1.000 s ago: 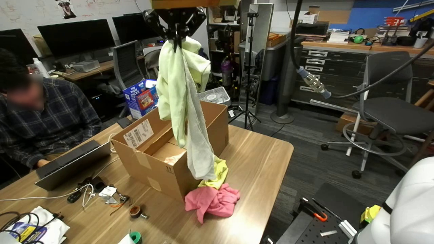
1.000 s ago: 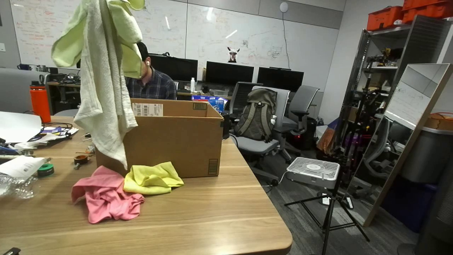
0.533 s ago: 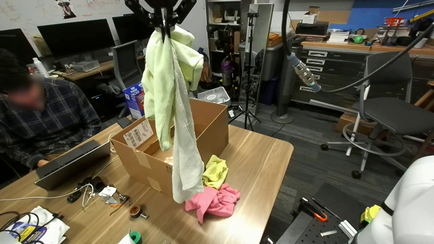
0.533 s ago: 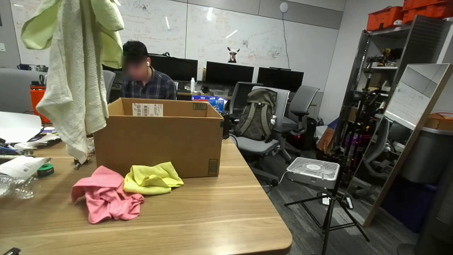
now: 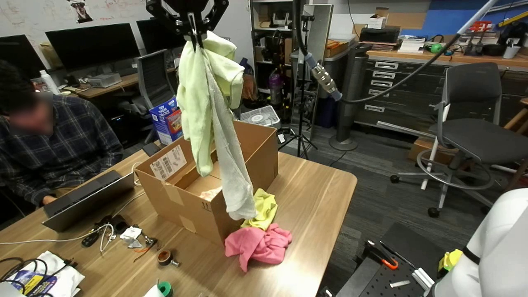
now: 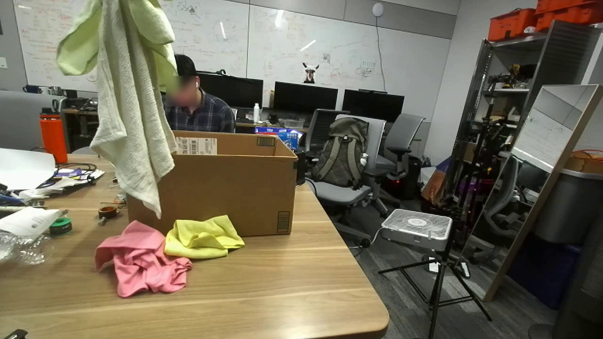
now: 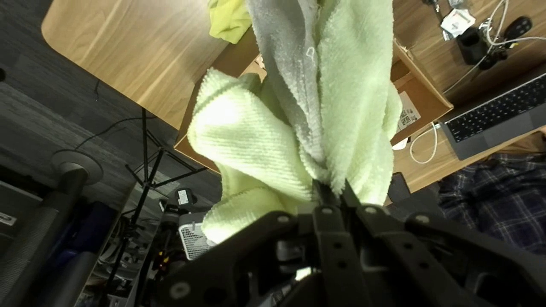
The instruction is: Pick up the clothes from the table and put them in the box
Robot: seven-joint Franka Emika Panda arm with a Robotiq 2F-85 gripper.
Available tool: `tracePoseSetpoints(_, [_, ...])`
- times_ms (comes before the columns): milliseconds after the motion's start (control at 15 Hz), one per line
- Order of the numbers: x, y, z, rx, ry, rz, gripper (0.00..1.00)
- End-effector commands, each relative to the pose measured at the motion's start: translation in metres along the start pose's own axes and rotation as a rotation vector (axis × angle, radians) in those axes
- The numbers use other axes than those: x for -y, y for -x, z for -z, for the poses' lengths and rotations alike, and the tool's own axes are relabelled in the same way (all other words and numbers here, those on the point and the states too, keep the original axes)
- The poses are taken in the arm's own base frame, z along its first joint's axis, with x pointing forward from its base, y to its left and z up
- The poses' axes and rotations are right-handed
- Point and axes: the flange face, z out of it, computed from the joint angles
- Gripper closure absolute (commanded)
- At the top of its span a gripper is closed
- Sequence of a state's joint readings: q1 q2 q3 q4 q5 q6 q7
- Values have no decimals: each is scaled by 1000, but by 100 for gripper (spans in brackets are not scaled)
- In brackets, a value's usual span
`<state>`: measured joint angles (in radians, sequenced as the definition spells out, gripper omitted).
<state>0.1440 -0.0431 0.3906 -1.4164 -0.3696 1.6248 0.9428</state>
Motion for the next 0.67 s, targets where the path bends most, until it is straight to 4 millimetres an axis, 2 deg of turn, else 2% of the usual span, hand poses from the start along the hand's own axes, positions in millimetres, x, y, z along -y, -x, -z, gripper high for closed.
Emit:
tracePoseSetpoints(0, [21,-10,13,26,4,-41,99])
tracePoseSetpoints(333, [41,-9,16,67,14,-47,99])
tracePoseSetpoints(600, [49,-25,10,72,3,-86,99])
